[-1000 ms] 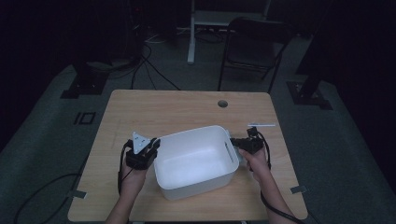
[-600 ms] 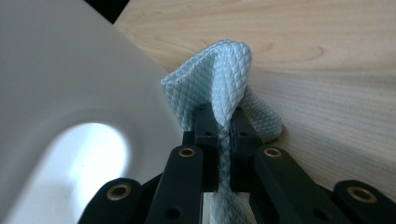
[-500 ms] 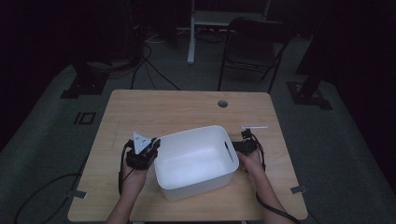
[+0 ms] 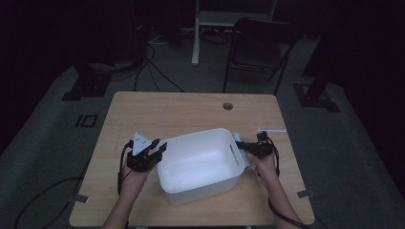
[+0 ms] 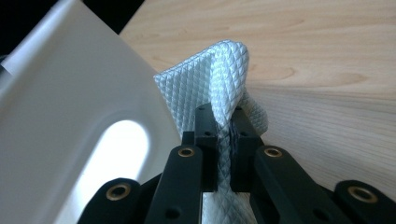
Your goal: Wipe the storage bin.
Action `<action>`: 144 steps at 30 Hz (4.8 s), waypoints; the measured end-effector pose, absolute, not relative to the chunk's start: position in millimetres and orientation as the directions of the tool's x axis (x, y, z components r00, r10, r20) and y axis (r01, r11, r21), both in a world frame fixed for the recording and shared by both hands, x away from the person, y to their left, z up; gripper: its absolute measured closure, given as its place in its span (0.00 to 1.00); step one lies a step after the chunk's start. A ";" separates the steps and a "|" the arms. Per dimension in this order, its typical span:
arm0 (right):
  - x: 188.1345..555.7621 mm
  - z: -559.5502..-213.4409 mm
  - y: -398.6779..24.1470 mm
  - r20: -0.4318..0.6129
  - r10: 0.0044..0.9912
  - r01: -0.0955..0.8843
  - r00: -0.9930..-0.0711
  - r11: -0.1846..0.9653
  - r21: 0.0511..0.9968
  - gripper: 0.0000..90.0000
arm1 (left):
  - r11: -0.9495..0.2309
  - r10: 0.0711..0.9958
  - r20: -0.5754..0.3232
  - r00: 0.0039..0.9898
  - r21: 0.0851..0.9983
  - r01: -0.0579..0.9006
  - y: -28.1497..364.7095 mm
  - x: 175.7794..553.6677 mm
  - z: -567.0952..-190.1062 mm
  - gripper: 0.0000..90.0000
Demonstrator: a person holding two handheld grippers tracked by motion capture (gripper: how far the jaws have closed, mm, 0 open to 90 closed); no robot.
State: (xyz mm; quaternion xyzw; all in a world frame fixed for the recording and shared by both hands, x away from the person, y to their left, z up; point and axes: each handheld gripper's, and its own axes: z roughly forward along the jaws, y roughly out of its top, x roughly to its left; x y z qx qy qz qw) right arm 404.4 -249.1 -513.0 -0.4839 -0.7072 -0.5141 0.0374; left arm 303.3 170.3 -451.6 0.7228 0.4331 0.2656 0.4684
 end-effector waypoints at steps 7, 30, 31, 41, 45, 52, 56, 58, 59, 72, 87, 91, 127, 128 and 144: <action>384.9 -501.0 -266.3 0.526 0.662 0.692 -0.533 -0.017 0.722 0.94 | -0.207 0.837 -0.029 0.546 0.907 0.367 178.9 315.0 -452.7 0.51; 359.4 -507.9 -285.7 0.510 0.690 0.692 -0.514 -0.018 0.722 0.94 | -0.249 0.761 -0.048 0.646 0.899 0.360 181.8 323.0 -458.7 0.90; 358.7 -508.0 -287.0 0.512 0.690 0.693 -0.511 -0.021 0.720 0.94 | -0.247 0.759 -0.052 0.649 0.899 0.361 182.2 320.9 -458.7 0.92; 335.7 -493.6 -296.5 0.523 0.675 0.662 -0.520 -0.069 0.747 0.94 | -0.234 0.812 -0.031 0.583 0.898 0.373 175.7 299.1 -458.3 0.92; 313.2 -476.0 -297.3 0.511 0.656 0.618 -0.556 -0.086 0.782 0.94 | -0.242 0.826 -0.013 0.564 0.894 0.376 172.6 295.7 -457.5 0.92; 287.4 -462.0 -286.9 0.486 0.622 0.572 -0.613 -0.074 0.817 0.94 | -0.238 0.829 -0.020 0.558 0.892 0.385 170.0 285.5 -457.5 0.92; 288.7 -466.7 -280.5 0.484 0.621 0.578 -0.616 -0.061 0.814 0.94 | -0.235 0.814 -0.029 0.580 0.897 0.374 171.7 287.3 -458.6 0.91; 291.3 -470.3 -278.2 0.483 0.627 0.585 -0.611 -0.053 0.809 0.94 | -0.242 0.802 -0.026 0.596 0.899 0.365 170.4 288.9 -460.2 0.87; 292.6 -472.0 -277.5 0.489 0.622 0.589 -0.611 -0.055 0.806 0.94 | -0.247 0.796 -0.020 0.604 0.901 0.356 169.3 289.9 -461.0 0.84; 295.9 -475.8 -276.3 0.492 0.620 0.593 -0.610 -0.054 0.803 0.94 | -0.212 0.805 -0.054 0.591 0.904 0.370 168.1 297.6 -461.2 0.92; 296.3 -472.2 -267.8 0.479 0.612 0.577 -0.629 -0.045 0.816 0.94 | -0.234 0.804 -0.030 0.593 0.902 0.363 166.1 290.0 -461.3 0.95; 299.9 -473.9 -266.3 0.461 0.638 0.574 -0.617 -0.037 0.818 0.94 | -0.248 0.803 -0.016 0.596 0.900 0.357 165.4 290.0 -460.9 0.95; 334.3 -534.0 -255.6 0.512 0.728 0.739 -0.456 -0.011 0.674 0.94 | -0.251 0.805 -0.012 0.593 0.899 0.359 164.9 289.9 -460.3 0.95; 332.7 -531.5 -255.3 0.515 0.723 0.735 -0.461 -0.015 0.678 0.94 | -0.254 0.808 -0.005 0.590 0.899 0.356 164.4 289.6 -460.3 0.95; 303.3 -480.1 -246.3 0.498 0.639 0.620 -0.586 -0.042 0.783 0.94 | -0.247 0.807 -0.014 0.590 0.900 0.359 163.9 290.0 -460.8 0.95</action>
